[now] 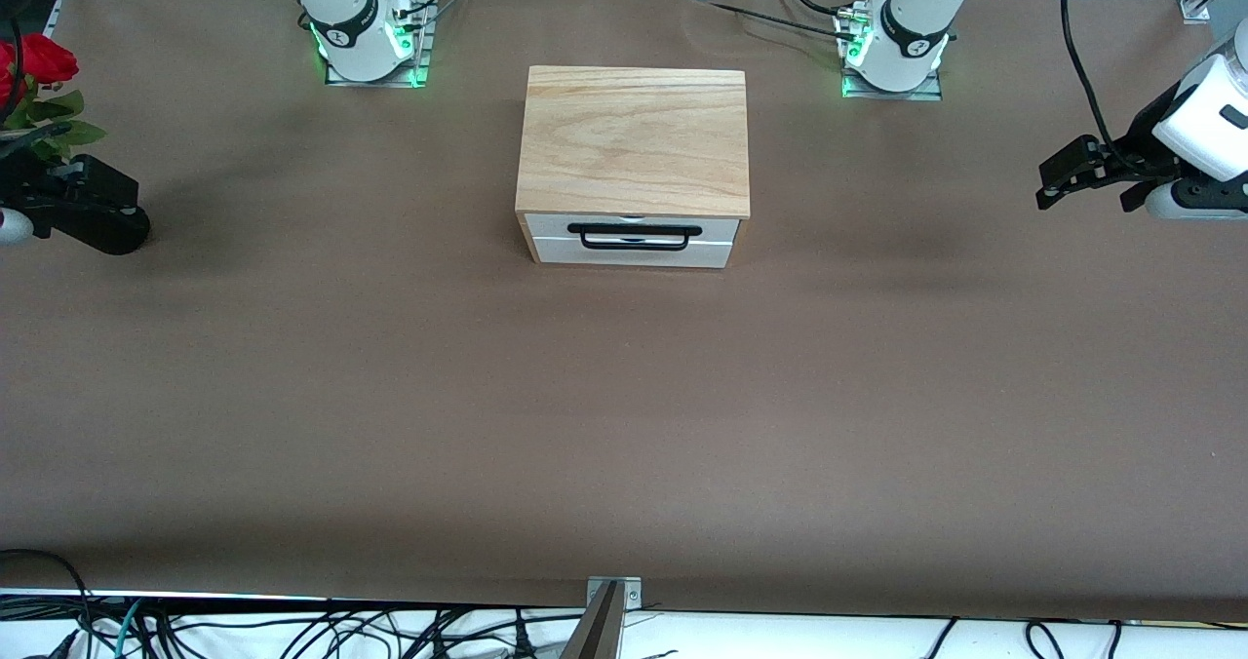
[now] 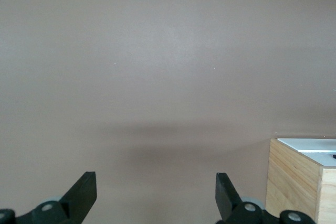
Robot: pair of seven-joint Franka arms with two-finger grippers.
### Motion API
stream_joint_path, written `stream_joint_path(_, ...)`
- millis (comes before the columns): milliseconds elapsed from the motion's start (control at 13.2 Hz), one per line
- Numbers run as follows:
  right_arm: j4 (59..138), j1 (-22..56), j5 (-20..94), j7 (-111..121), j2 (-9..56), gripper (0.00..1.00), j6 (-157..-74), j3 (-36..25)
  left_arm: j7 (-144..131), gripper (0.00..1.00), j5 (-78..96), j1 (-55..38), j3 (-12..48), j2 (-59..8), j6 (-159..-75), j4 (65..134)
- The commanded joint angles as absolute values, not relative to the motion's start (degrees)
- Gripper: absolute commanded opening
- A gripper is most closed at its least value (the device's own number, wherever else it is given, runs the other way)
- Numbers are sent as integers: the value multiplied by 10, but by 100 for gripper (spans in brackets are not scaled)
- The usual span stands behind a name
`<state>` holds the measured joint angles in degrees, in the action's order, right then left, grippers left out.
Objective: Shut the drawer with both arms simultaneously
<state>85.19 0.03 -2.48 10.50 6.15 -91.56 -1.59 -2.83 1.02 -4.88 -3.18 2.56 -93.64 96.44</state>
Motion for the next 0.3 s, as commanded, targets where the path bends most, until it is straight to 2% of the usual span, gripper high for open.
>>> stream_joint_path(0,853,-4,-34,91,58,100,-916,-10,-30,100,-6,-51,-33,19,-924,948)
stream_joint_path(228,853,-1,-41,91,60,100,-914,-8,-30,100,-6,-51,-33,19,-923,948)
